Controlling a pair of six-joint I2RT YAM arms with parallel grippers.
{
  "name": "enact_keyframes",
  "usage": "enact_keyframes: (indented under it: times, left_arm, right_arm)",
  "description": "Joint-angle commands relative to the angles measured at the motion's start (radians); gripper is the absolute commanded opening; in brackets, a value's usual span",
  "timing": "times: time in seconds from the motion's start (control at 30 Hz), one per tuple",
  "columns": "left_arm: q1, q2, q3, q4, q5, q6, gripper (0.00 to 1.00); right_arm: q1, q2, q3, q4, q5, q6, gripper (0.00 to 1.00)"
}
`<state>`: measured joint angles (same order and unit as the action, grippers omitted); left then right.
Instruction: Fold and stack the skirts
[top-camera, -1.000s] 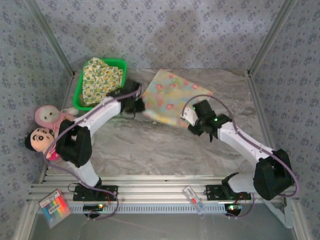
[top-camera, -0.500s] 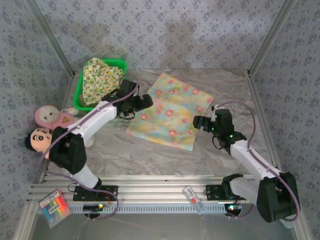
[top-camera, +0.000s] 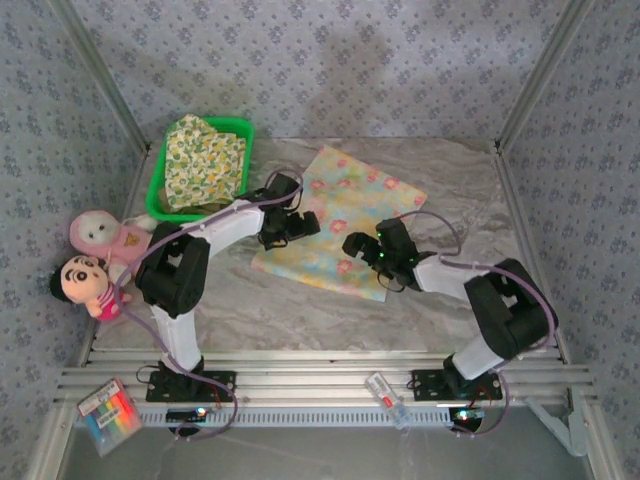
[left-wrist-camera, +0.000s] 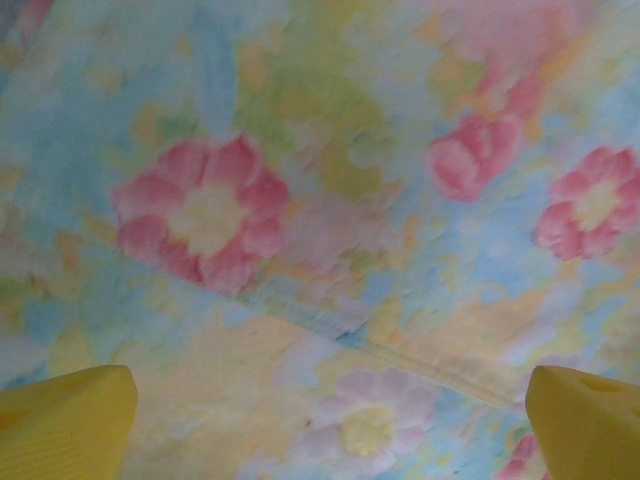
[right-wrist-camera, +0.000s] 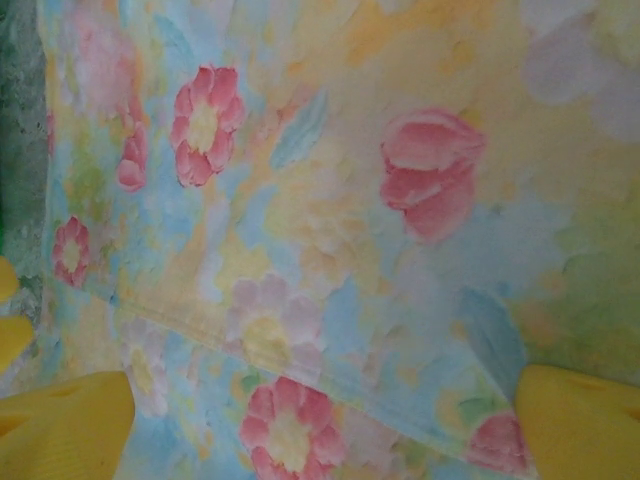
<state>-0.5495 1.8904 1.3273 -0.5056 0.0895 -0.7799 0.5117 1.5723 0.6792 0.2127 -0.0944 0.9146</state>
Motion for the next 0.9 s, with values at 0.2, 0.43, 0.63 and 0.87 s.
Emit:
enact_keyframes:
  times: [0.2, 0.43, 0.63, 0.87]
  left_arm:
    - [0.004, -0.067, -0.184, 0.074, 0.128, -0.143, 1.0]
    - [-0.011, -0.213, -0.182, 0.036, 0.017, -0.151, 1.0]
    - [0.018, -0.316, -0.262, -0.049, -0.06, -0.212, 1.0]
    - [0.066, -0.359, -0.356, -0.044, 0.002, -0.251, 1.0]
  right_arm:
    - [-0.041, 0.128, 0.102, -0.162, 0.015, 0.021, 1.0]
    - [-0.104, 0.087, 0.129, -0.235, -0.024, -0.077, 1.0]
    - [-0.103, -0.117, 0.028, -0.361, 0.096, 0.033, 0.98]
    - [-0.112, -0.327, -0.114, -0.484, 0.107, 0.101, 0.92]
